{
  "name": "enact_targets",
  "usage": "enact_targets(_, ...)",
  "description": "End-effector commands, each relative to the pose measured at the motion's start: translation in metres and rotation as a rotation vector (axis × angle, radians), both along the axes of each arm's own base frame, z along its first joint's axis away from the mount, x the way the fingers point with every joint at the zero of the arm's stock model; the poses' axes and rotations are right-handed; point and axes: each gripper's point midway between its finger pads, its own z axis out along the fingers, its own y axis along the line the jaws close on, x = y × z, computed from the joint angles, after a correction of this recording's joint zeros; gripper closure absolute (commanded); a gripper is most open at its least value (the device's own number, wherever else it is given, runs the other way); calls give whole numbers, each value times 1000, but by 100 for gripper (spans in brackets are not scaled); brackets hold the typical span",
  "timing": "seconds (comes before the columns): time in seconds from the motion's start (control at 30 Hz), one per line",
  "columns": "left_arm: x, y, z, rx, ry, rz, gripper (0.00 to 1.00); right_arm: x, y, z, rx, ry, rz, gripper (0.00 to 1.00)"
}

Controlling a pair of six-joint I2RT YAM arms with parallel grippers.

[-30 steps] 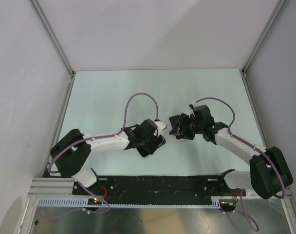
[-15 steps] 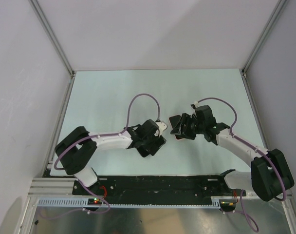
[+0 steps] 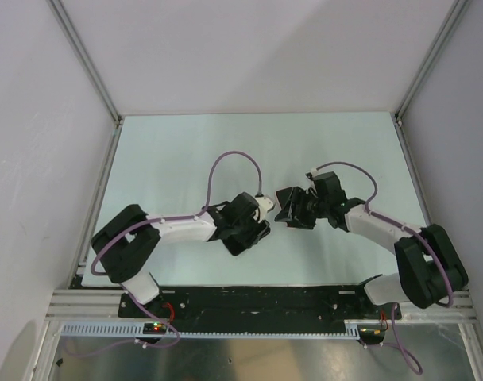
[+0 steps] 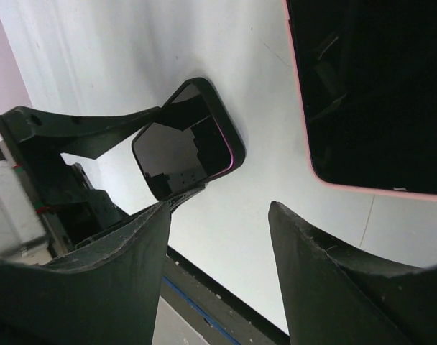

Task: Put the phone into the phone case

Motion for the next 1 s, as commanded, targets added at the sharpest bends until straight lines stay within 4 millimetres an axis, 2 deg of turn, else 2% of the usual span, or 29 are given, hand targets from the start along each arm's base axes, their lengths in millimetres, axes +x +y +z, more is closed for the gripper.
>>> enact_targets(0.0, 2, 0, 5, -45, -25, 15, 65, 4, 14, -2, 83, 20, 24, 38)
enact_targets(0.17, 2, -3, 13, -90, -30, 20, 70, 9, 22, -8, 115, 47, 19, 39)
enact_targets(0.47, 3, -5, 27, -161, -41, 30, 71, 8, 29, -26, 91, 85, 3, 40)
enact_targets(0.8, 3, -5, 37, -205, -46, 32, 73, 5, 52, -38, 109, 113, 26, 40)
enact_targets(0.97, 4, -6, 36, -207, -43, 30, 73, 6, 63, -40, 135, 117, 36, 52)
